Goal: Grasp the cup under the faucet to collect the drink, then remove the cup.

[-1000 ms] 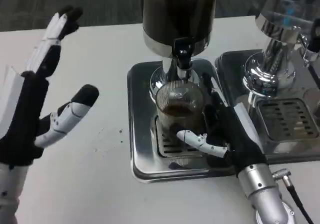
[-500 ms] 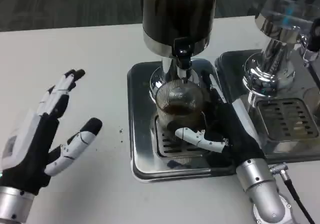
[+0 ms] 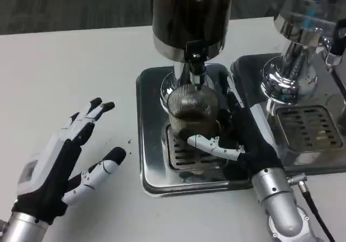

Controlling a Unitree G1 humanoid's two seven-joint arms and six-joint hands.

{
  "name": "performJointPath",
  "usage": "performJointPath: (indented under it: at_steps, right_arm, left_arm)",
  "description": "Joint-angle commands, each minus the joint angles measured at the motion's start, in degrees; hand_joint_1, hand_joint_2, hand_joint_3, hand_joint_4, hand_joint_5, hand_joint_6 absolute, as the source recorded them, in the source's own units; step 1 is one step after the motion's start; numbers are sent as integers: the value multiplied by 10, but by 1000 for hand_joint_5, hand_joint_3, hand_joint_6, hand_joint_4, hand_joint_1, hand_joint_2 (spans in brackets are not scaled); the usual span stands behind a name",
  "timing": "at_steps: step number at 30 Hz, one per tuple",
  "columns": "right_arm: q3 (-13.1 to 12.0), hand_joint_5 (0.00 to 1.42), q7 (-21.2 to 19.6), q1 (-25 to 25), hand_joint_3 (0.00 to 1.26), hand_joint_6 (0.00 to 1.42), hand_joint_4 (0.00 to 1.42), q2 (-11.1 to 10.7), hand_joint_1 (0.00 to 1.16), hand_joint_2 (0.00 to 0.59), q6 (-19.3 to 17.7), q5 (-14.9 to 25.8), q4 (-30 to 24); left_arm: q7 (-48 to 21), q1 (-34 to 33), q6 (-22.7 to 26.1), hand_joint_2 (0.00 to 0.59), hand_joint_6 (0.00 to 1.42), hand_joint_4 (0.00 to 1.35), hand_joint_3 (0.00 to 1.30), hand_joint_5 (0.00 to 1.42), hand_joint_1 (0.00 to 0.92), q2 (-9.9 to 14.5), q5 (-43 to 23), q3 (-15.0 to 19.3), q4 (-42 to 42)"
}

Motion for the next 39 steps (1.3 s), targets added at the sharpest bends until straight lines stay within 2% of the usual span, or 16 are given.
performJointPath:
  at_steps: [1, 13, 23, 32, 39]
  right_arm:
    - [7, 15, 17, -5, 0, 208, 0, 3, 834, 136, 3, 2, 18]
    - [20, 38, 19, -6, 0, 239, 15, 5, 829, 133, 16, -7, 15]
    - [24, 118, 16, -5, 2, 295, 145, 8, 854, 148, 22, -9, 16]
    - [24, 231, -12, -4, 217, 388, 282, 16, 908, 160, 19, -12, 21]
    - [23, 355, -42, -5, 330, 504, 416, 21, 977, 185, 16, -18, 27]
  left_arm:
    - [13, 10, 3, 210, 24, 0, 158, 108, 0, 6, -1, -4, -2]
    - [15, 18, 6, 214, 24, 0, 183, 116, 0, 5, -8, -6, -10]
    - [18, 25, 8, 217, 37, 0, 196, 119, 0, 4, -13, -2, -17]
    - [16, 31, 10, 219, 39, 0, 197, 126, 0, 3, -19, 0, -25]
    - [14, 37, 12, 224, 39, 0, 197, 127, 0, 4, -24, 2, -31]
